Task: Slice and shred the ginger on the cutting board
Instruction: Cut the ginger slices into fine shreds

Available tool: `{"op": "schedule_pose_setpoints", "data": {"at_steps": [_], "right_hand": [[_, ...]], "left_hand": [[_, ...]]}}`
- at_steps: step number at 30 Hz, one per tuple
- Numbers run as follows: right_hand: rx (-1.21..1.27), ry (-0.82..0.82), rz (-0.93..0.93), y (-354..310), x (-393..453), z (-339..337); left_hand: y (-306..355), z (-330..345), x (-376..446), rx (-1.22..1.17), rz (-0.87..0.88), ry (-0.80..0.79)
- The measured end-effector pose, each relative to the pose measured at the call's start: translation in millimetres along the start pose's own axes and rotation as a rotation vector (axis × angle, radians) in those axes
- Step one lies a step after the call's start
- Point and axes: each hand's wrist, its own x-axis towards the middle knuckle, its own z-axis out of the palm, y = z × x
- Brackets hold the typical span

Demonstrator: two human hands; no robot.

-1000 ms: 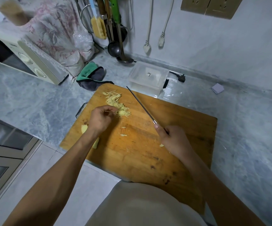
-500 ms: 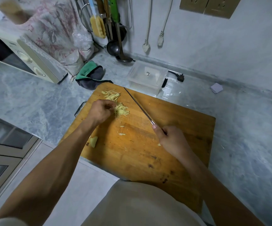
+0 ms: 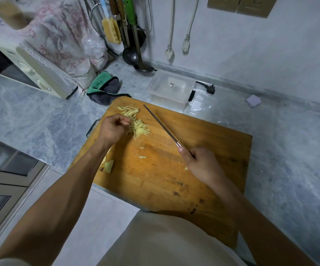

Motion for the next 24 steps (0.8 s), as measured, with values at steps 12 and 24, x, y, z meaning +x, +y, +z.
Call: {"op": "schedule_pose_setpoints", "data": {"at_steps": [12,24], "right_hand": [[0.003,0.004,-0.019,-4.4,-2.4,-2.7],[0.0,0.01,-0.02,5.5,-5.1,5.0]], "left_hand": [[-4.3,2.4,5.9,0.05,-0.037,-0.01],[-19.7,12.1,-40.7,0.336,0.079,-0.494]]}}
